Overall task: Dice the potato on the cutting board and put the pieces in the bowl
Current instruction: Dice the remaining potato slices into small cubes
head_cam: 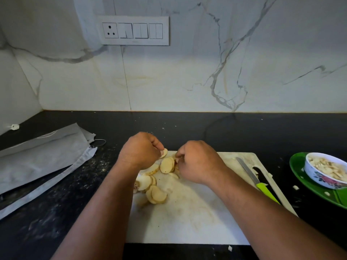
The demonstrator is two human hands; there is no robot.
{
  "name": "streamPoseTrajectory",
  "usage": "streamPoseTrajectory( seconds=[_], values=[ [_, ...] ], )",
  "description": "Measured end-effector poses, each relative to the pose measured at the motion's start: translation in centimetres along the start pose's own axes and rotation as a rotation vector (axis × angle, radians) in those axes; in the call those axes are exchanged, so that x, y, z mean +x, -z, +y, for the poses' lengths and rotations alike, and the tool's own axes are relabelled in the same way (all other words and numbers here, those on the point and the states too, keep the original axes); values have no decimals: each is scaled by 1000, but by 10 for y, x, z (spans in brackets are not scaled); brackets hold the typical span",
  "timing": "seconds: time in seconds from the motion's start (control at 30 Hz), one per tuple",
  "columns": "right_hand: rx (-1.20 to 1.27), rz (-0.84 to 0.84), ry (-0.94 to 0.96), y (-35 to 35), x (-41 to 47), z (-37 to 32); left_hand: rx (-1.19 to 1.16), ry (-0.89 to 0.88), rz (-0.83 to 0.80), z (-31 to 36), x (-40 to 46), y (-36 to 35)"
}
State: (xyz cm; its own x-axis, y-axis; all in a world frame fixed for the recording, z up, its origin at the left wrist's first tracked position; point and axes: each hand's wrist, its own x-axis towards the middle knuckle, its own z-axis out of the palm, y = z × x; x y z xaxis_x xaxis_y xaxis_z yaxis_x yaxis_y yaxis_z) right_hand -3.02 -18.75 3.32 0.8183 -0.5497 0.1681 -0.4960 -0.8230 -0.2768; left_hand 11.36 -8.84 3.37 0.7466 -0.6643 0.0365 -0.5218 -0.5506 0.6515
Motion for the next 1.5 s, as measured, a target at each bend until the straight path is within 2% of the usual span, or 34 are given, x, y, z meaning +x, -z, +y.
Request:
streamPoseTrajectory(
  seconds=[0.17,0.33,0.57,0.77,0.9,1.0,1.1,1.2,1.37,1.5],
  values=[
    [60,22,39,-6,1,-7,65,-13,-228,-1,-1,2],
    [143,-22,14,-11,0,-4,150,-87,-261,2,-4,4],
    [52,-18,75,-19,-7,1,154,-112,-273,3,-7,8],
    [169,-13,123,-20,-9,6,-24,-211,-294,3,-10,16],
    [394,128,111,4,-13,22,-344,-226,-275,9,-17,18],
    [591,112,82,23,-24,44,-435,-221,-325,19,-23,7],
    [625,38,14,24,-43,61,-307,-292,-370,29,-31,-15],
    [534,22,-75,21,-54,70,-45,-447,-297,36,-41,-37],
    [364,-44,-131,28,-65,68,37,-515,-418,39,-48,-43],
    [268,-27,-179,28,-73,61,132,-546,-382,40,-49,-42]
  ],
)
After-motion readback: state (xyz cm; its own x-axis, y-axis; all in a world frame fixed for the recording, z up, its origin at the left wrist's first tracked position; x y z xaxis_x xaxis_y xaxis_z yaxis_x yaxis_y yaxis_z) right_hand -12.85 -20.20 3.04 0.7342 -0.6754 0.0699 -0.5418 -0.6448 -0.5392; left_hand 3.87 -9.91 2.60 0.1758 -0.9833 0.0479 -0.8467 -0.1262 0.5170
